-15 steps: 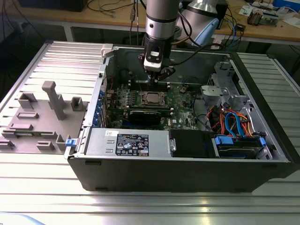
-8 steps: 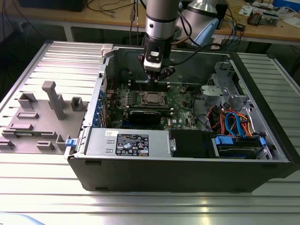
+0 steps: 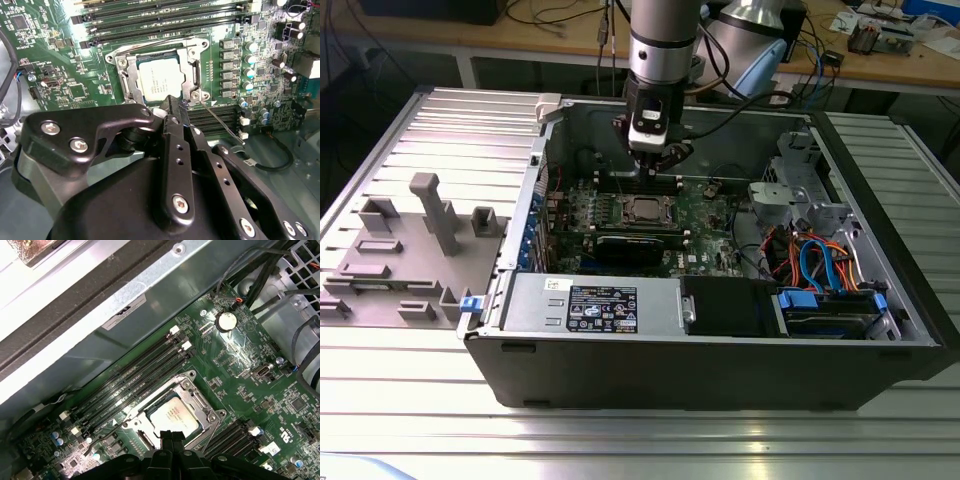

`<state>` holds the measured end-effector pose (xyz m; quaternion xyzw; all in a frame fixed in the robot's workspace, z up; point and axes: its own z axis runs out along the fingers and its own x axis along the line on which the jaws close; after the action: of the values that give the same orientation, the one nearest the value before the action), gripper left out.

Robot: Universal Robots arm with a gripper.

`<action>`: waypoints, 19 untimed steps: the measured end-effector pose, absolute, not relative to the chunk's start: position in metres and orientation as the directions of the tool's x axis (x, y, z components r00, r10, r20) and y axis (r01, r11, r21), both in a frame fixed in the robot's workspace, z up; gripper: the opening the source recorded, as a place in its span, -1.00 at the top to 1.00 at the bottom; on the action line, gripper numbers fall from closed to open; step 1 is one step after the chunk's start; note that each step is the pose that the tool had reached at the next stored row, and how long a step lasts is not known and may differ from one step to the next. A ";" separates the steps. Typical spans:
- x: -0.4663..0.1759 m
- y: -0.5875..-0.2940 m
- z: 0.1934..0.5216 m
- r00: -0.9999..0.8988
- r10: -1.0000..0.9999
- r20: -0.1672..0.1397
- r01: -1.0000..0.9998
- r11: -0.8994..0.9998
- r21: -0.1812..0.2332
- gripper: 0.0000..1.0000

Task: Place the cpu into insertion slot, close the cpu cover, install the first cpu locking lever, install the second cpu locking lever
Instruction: 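Install the first cpu locking lever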

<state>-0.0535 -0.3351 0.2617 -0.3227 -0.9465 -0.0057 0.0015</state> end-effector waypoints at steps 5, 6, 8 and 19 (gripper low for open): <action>-0.054 -0.335 0.262 -0.792 0.611 0.007 0.611 0.792 0.010 0.79; -0.054 -0.335 0.262 -0.792 0.611 0.007 0.611 0.792 0.010 0.79; -0.054 -0.335 0.262 -0.792 0.610 0.007 0.610 0.792 0.010 0.79; -0.054 -0.335 0.262 -0.819 0.574 0.007 0.574 0.819 0.010 0.79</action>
<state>-0.0535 -0.3352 0.2617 -0.3011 -0.9536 -0.0057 0.0017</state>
